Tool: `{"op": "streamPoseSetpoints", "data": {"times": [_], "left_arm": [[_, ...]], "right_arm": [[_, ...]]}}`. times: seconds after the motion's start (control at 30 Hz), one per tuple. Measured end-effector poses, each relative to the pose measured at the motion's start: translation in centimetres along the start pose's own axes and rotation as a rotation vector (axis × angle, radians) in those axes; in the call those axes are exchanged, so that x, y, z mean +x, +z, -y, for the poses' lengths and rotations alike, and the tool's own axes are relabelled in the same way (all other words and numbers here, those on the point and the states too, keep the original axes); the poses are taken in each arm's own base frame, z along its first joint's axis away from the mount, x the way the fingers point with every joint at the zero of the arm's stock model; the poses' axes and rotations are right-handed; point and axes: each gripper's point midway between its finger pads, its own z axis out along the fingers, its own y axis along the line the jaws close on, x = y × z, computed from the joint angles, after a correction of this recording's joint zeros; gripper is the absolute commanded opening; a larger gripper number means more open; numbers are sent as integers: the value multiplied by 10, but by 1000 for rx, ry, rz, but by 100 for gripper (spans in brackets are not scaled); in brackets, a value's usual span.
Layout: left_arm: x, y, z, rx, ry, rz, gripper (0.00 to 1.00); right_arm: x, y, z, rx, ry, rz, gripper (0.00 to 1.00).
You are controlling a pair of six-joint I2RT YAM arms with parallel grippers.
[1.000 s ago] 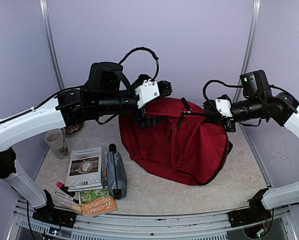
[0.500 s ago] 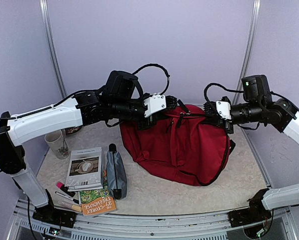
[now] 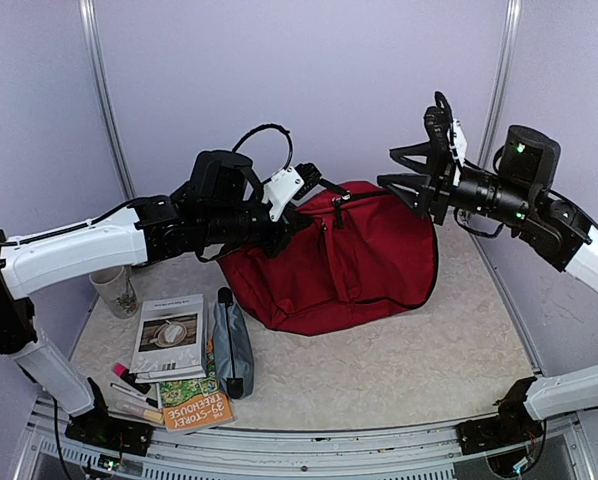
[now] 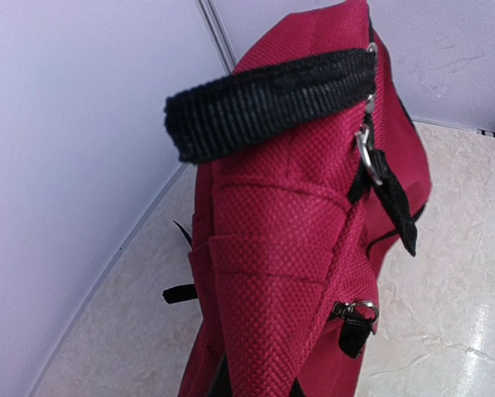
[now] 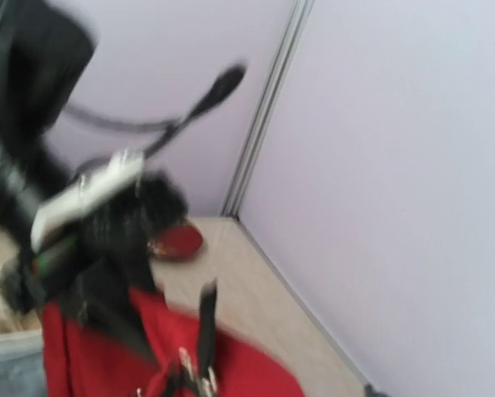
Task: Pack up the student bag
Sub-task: Pass from the right arm to the left, then grab the largest pocket of the student bag.
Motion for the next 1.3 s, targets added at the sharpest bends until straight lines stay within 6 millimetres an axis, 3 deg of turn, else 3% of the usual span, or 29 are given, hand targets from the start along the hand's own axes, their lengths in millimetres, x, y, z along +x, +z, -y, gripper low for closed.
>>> {"op": "streamPoseSetpoints", "data": {"times": [0.17, 0.4, 0.53, 0.67, 0.87, 1.0, 1.07, 1.17, 1.3], "left_arm": [[7, -20, 0, -29, -97, 31, 0], [9, -30, 5, -14, -129, 79, 0], [12, -37, 6, -13, -146, 99, 0], [11, -44, 6, -13, -145, 115, 0], [13, -43, 10, 3, -144, 124, 0], [13, -44, 10, 4, -142, 128, 0], [13, -44, 10, 4, -141, 128, 0], [13, -44, 10, 5, -141, 128, 0], [13, -44, 10, 5, -141, 128, 0]], "right_arm": [[-33, 31, -13, 50, 48, 27, 62], [-27, 96, -47, 47, -20, -121, 60], [-31, 118, -37, 63, -20, -214, 59], [-27, 124, -34, 68, 7, -285, 55], [3, 133, -44, 27, 44, -415, 48], [23, 129, -52, 2, 65, -498, 43], [29, 124, -54, -1, 73, -531, 35], [33, 119, -53, 8, 88, -566, 10], [35, 116, -53, 14, 102, -582, 0]]}}
